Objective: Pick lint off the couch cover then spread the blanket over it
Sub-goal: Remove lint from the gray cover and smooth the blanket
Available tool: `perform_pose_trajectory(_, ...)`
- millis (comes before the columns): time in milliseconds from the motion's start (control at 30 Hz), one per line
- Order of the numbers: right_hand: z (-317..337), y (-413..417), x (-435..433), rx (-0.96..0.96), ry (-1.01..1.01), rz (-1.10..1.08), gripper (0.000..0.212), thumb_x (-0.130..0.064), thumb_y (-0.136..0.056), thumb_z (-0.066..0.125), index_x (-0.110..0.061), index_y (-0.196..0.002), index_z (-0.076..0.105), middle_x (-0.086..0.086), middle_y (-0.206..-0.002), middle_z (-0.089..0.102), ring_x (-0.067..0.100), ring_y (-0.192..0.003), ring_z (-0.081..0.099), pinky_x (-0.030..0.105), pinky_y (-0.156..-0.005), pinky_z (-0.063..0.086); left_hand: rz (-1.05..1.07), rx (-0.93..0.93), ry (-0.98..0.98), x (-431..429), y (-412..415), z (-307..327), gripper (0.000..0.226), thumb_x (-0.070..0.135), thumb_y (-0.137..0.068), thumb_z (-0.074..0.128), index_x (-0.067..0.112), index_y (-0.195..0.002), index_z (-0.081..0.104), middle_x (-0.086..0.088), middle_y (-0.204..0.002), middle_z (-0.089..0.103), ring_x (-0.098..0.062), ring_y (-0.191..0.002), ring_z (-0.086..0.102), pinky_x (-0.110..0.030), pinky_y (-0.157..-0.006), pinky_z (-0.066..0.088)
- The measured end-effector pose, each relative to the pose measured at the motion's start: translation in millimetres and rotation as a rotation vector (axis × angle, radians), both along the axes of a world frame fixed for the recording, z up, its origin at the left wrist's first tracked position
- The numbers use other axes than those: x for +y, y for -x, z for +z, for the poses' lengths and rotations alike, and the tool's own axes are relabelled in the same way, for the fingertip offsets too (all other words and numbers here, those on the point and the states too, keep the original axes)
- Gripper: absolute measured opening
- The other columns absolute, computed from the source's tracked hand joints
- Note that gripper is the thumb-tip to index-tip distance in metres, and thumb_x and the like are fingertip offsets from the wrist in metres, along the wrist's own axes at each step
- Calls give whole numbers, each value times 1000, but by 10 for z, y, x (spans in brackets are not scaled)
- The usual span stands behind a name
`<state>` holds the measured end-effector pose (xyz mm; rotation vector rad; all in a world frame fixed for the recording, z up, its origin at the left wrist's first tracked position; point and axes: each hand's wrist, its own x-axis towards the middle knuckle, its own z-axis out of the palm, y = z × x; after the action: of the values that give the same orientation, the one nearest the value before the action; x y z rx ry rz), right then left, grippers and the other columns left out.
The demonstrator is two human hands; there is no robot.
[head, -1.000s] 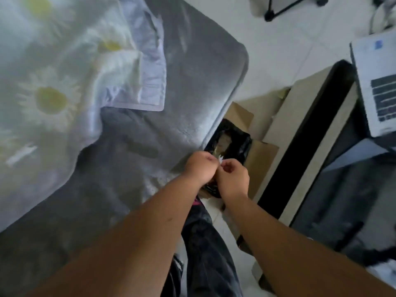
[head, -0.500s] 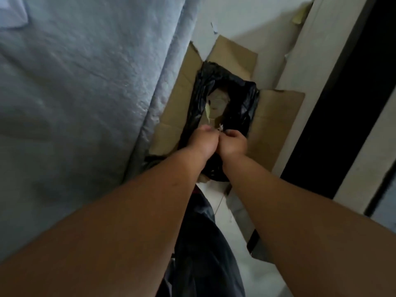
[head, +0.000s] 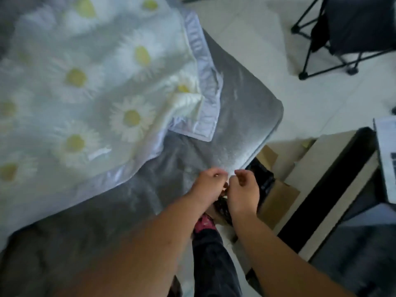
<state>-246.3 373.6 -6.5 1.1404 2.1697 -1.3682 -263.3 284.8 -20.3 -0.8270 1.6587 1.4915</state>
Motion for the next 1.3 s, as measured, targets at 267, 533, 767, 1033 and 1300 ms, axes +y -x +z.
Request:
perform_pose_trajectory(267, 294, 439, -1880, 166, 150, 689, 14, -15, -87, 62, -28, -91, 63, -17, -74, 63, 0, -68, 59, 7, -60, 43, 127, 139, 507, -2210, -71, 300, 13, 19, -76, 53, 22, -65, 58, -13, -81, 71, -35, -79, 66, -44, -74, 55)
perform_pose_trajectory(533, -339, 674, -3049, 78, 79, 1031, 43, -12, -83, 72, -17, -124, 62, 5, -123, 66, 21, -108, 63, 20, -85, 42, 134, 153, 760, -3198, -116, -240, 41, 37, -77, 71, 24, -111, 52, -1, -110, 57, -22, -91, 56, -31, -76, 42)
perform_pose_trajectory(767, -669, 704, -3119, 27, -16, 1026, 19, -8, -83, 67, -20, -92, 79, 3, -96, 78, 20, -89, 71, 27, -84, 55, 67, 144, 726, -3076, -37, -364, 14, 18, -83, 57, 17, -77, 70, -9, -81, 71, -30, -80, 66, -39, -73, 53)
perform_pose_trajectory(1033, -213, 455, -2388, -19, 172, 737, 25, -5, -81, 68, -14, -103, 76, 4, -99, 78, 14, -86, 70, 29, -89, 57, 419, 120, 188, -2522, -198, 62, 24, 3, -89, 56, 14, -71, 68, -2, -52, 65, -16, -52, 59, -31, -55, 54)
perform_pose_trajectory(1300, 109, -192, -830, -38, 187, 215, 16, -6, -80, 68, -21, -81, 74, 6, -83, 75, 20, -76, 68, 39, -80, 58, 87, 109, 133, -999, -387, 122, 25, 11, -86, 53, 18, -63, 61, -11, -63, 59, -25, -58, 55, -34, -59, 51)
